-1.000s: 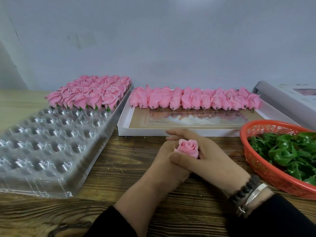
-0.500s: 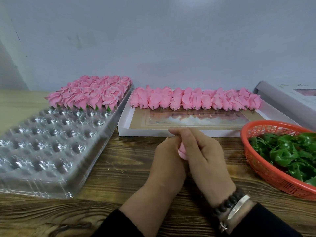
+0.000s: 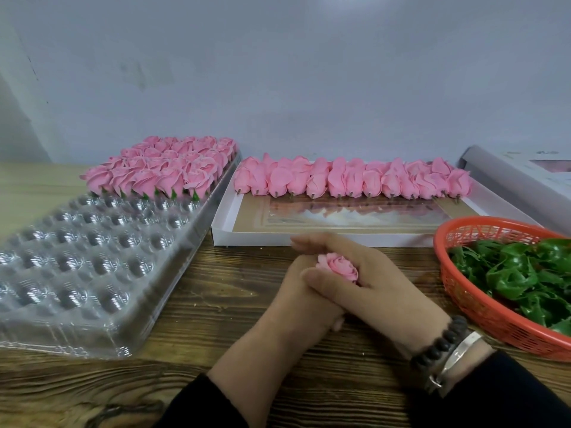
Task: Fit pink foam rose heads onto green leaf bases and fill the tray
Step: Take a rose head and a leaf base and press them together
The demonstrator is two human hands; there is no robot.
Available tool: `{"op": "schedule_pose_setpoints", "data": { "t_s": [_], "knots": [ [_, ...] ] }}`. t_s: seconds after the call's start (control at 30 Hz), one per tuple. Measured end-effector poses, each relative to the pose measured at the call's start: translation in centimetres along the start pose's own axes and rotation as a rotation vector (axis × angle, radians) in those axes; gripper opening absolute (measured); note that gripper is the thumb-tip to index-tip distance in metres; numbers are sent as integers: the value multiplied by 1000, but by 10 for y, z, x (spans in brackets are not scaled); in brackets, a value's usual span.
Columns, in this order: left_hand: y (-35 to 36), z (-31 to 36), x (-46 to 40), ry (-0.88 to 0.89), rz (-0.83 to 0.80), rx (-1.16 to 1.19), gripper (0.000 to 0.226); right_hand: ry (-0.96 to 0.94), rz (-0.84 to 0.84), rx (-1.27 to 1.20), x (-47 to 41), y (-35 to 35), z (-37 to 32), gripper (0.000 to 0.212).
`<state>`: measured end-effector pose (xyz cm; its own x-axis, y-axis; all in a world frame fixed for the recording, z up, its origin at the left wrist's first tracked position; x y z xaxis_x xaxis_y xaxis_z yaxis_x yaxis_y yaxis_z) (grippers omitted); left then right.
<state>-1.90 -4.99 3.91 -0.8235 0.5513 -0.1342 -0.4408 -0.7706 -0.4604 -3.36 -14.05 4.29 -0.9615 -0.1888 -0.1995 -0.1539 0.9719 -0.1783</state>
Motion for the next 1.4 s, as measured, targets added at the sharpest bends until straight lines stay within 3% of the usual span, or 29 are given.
{"op": "schedule_pose_setpoints", "data": {
  "t_s": [0.13,0.3,0.47,0.57,0.67,0.77,0.87,1.03,1.17,1.4],
  "knots": [
    [-3,3,-2,126,105,78,13,-11,-4,37,-1,-4,5,62],
    [-5,-5,-6,123,176,117,13,-80,79,26,1,-4,5,74],
    [4,-8,-8,49,168,98,17,-233,280,47,3,8,-1,43],
    [8,-4,-7,56,213,-13,20,-212,315,53,-1,9,-1,15],
    [10,-2,-7,56,76,-73,22,-90,173,120,-3,5,-3,21],
    [9,-4,-1,-99,-135,2,30,43,17,146,0,7,-3,24],
    [10,-3,5,-109,-273,-8,33,52,-43,101,3,7,-5,18],
    [3,0,-1,55,-123,-263,39,11,50,88,5,2,-3,45],
    [-6,-1,-5,119,92,-19,10,-93,154,52,2,0,0,69],
    [-2,-3,-7,59,162,90,16,-145,233,-34,3,1,5,66]
  ]
}}
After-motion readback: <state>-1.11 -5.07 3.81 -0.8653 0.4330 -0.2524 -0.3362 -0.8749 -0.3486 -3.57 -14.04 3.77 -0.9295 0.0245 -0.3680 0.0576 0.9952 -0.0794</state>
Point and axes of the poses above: each hand's wrist, its own x-axis away from the middle knuckle, its own y-axis out of the palm, z = x × y, the point moved 3 cm from there along -x, towards the middle knuckle, and after that the axes turned 15 degrees about -x, right-handed, at the moved point
